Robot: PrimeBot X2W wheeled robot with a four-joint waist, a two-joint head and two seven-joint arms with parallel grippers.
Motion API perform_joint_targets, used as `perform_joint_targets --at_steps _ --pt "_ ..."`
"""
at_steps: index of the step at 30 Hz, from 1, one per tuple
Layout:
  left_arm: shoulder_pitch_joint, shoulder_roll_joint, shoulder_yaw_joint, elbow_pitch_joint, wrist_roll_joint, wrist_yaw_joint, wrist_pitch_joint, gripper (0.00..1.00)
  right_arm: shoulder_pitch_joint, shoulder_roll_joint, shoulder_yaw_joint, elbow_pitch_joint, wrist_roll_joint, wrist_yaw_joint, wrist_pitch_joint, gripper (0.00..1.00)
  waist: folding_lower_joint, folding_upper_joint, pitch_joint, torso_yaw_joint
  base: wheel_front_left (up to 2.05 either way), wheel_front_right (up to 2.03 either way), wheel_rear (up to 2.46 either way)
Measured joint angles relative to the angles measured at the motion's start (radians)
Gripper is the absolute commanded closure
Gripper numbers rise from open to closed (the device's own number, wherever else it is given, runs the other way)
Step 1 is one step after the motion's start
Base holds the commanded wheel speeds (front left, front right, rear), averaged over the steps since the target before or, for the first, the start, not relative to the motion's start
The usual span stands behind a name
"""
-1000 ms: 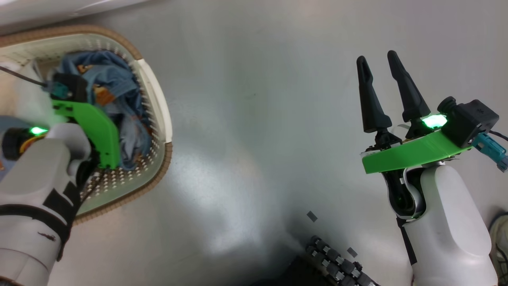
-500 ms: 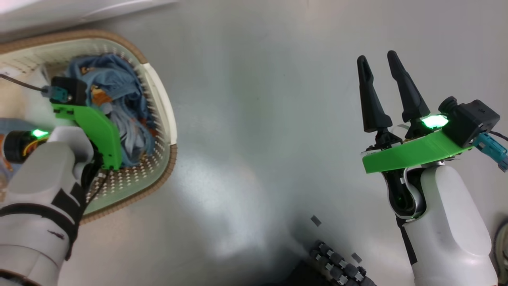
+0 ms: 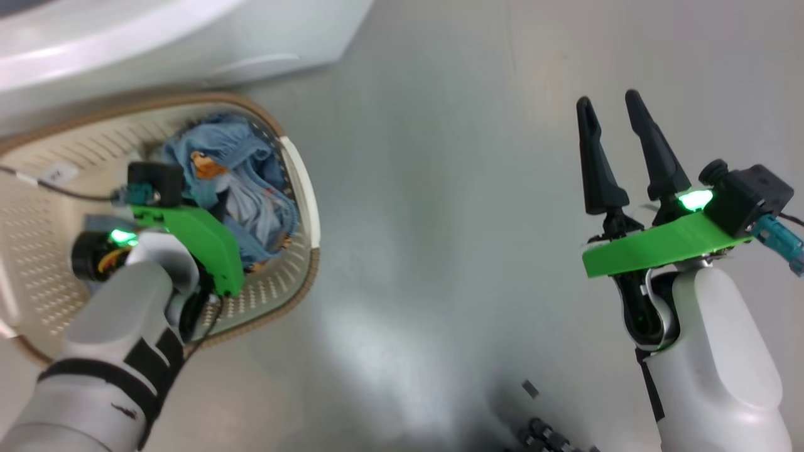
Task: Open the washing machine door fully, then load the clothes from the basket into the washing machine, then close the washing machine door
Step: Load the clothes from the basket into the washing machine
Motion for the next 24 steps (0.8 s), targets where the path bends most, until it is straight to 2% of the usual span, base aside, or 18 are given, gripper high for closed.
perform_joint_targets --at_steps 7,13,17,24 --pt "0.069 0.022 -0.03 -0.089 -0.039 0.0 -0.074 1.0 0.045 0.0 -0.019 0.022 -0.016 0.0 0.0 0.0 0.0 0.0 -0.09 0.03 0.0 0.0 0.0" --pt "0.15 0.038 -0.007 -0.174 -0.072 0.0 -0.095 1.0 0.093 -0.016 -0.024 0.04 -0.018 0.0 0.0 0.0 0.0 0.0 -0.189 0.06 0.0 0.0 0.0" --pt "0.204 0.043 0.081 -0.265 -0.048 0.0 -0.096 1.0 0.122 -0.029 -0.024 0.05 -0.018 0.0 0.0 0.0 0.0 0.0 -0.256 0.081 0.0 0.0 0.0" --pt "0.364 0.047 0.235 -0.425 0.058 0.012 -0.096 1.0 0.169 -0.052 -0.026 0.065 -0.018 0.0 0.0 0.0 0.0 0.0 -0.366 0.117 0.0 0.0 0.0"
